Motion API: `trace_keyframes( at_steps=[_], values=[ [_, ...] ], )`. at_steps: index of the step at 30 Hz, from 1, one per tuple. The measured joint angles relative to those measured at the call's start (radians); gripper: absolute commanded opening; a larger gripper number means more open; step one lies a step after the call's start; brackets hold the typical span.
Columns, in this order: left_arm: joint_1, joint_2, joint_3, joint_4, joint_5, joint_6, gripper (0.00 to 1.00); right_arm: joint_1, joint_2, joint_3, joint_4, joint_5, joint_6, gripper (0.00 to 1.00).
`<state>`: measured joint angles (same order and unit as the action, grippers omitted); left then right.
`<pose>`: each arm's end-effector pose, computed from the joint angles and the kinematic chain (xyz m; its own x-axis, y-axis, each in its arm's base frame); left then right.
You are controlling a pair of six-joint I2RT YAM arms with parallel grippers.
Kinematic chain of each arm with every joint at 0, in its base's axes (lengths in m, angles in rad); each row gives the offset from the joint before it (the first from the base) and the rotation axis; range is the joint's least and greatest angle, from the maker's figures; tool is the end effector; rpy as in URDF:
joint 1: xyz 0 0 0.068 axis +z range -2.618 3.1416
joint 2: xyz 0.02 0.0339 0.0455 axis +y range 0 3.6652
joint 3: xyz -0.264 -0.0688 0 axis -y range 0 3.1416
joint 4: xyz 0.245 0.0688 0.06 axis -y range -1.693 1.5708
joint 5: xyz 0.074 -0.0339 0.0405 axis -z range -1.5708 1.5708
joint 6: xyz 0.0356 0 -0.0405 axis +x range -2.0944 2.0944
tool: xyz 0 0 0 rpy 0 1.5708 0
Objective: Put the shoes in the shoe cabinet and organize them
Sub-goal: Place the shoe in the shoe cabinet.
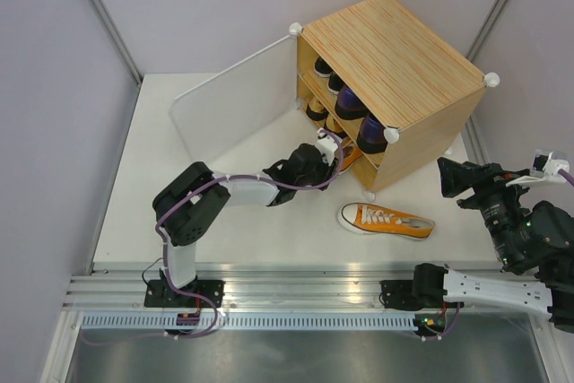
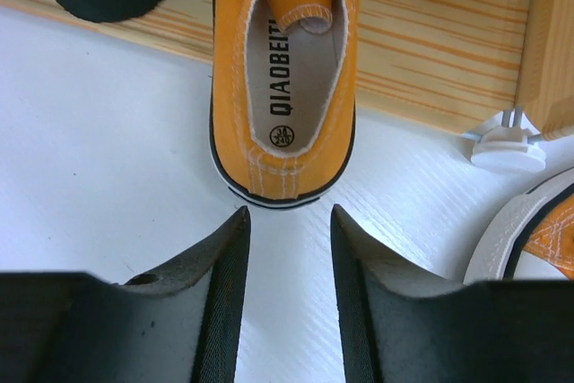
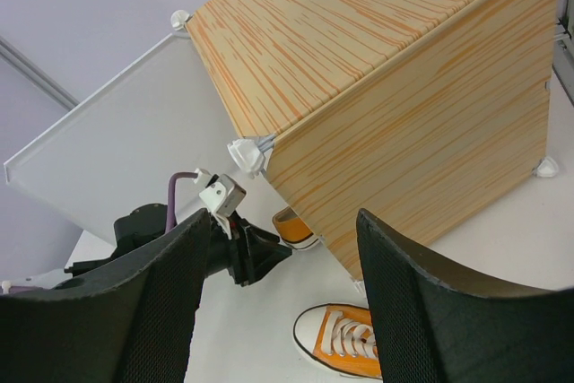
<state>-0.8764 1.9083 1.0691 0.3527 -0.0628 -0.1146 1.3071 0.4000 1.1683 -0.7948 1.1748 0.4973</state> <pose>0.2657 -0.3156 0.1692 -0.3809 0.2790 -0.8815 0.6924 0.7179 -0.0719 0.0315 -0.0095 0.4274 -0.0690 0.4503 -0.8902 -0.1127 0.8831 0.4554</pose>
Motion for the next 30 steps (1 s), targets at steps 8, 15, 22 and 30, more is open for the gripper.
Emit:
trace_keyframes(
  at_steps=[8,15,22,30],
  values=[
    [0.000,0.000,-0.010,0.000,0.020,-0.001,0.41,0.000,0.000,0.000,0.000,0.001,0.000,0.71],
    [0.004,0.029,0.039,-0.026,0.020,-0.001,0.29,0.000,0.000,0.000,0.000,0.008,-0.002,0.71],
    [0.023,0.078,0.106,-0.044,0.023,-0.001,0.24,0.007,0.000,0.000,0.000,0.021,-0.011,0.71],
    [0.044,0.108,0.160,-0.051,0.025,-0.001,0.22,0.029,0.000,0.000,0.000,0.055,-0.019,0.71]
  ],
)
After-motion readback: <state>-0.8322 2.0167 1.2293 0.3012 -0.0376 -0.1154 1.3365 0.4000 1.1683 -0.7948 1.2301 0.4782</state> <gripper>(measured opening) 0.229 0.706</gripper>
